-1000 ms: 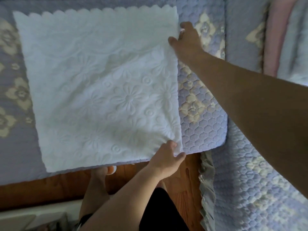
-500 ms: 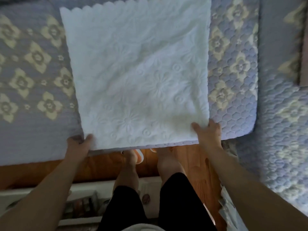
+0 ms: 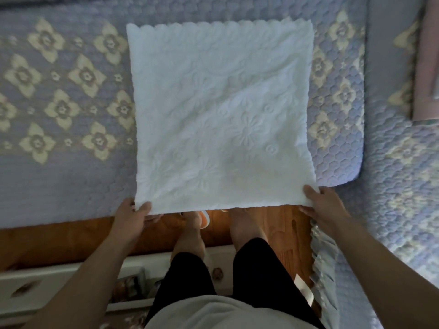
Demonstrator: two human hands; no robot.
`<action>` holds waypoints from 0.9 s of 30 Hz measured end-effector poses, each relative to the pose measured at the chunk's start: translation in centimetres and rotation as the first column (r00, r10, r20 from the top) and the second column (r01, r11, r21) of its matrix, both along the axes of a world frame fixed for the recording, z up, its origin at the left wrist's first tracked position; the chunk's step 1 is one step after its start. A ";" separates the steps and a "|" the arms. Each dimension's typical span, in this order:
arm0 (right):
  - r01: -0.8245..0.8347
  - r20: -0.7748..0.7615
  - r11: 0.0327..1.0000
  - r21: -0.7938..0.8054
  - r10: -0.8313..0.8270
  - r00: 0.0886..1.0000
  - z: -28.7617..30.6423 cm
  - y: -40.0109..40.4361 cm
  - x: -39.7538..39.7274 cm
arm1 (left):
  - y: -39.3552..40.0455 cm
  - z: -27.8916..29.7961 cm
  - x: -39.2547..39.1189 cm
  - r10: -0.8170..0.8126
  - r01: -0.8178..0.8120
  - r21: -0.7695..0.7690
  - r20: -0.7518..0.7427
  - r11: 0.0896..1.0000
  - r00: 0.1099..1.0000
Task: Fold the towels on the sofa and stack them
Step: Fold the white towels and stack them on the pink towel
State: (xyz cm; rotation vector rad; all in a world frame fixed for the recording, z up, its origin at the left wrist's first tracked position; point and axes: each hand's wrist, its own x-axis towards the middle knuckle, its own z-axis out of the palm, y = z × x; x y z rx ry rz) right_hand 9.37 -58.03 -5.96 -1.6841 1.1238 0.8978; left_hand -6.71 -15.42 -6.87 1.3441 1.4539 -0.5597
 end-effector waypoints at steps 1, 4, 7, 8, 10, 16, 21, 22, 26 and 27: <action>-0.002 0.001 0.999 -0.036 0.002 1.000 0.1 0.1 -0.6 | 0.2 0.1 -0.9 -0.064 0.065 0.003 -0.039 0.998 0.997; -0.021 -0.017 0.993 -0.114 0.019 1.000 0.6 -0.1 -2.1 | -0.3 1.1 -1.9 -0.044 0.044 -0.015 -0.002 0.999 0.999; -0.049 -0.044 0.984 -0.170 0.042 0.998 1.9 -0.2 -3.1 | -1.9 3.4 -1.6 -0.182 0.182 -0.003 0.065 0.983 0.981; -0.089 -0.052 0.976 -0.198 0.081 0.995 2.7 -0.1 -3.1 | -2.3 4.2 -1.5 -0.196 0.198 -0.014 0.081 0.980 0.977; -0.196 -0.070 0.951 -0.239 0.184 0.980 4.0 0.0 -3.0 | -2.2 5.4 -1.4 -0.268 0.271 -0.055 0.056 0.961 0.962; -0.263 0.005 0.957 -0.125 0.266 0.964 8.5 0.8 2.2 | -0.5 8.7 2.6 -0.067 0.058 -0.217 -0.033 0.974 0.997; 0.094 0.247 0.975 0.202 -0.144 0.958 12.2 3.0 10.4 | 2.0 12.0 9.4 0.430 -0.260 -0.463 0.311 0.847 0.847; 0.157 0.228 0.941 0.301 -0.231 0.946 12.2 3.6 12.5 | 2.8 12.2 11.4 0.477 -0.280 -0.478 0.362 0.833 0.801; 0.149 0.229 0.841 0.521 -0.305 0.924 9.7 6.1 21.2 | 4.6 9.7 19.9 0.194 -0.159 -0.115 0.447 0.981 0.873; 0.090 0.245 0.852 0.515 -0.247 0.937 8.4 6.8 23.2 | 4.9 8.2 21.9 0.057 -0.083 0.048 0.400 0.995 0.915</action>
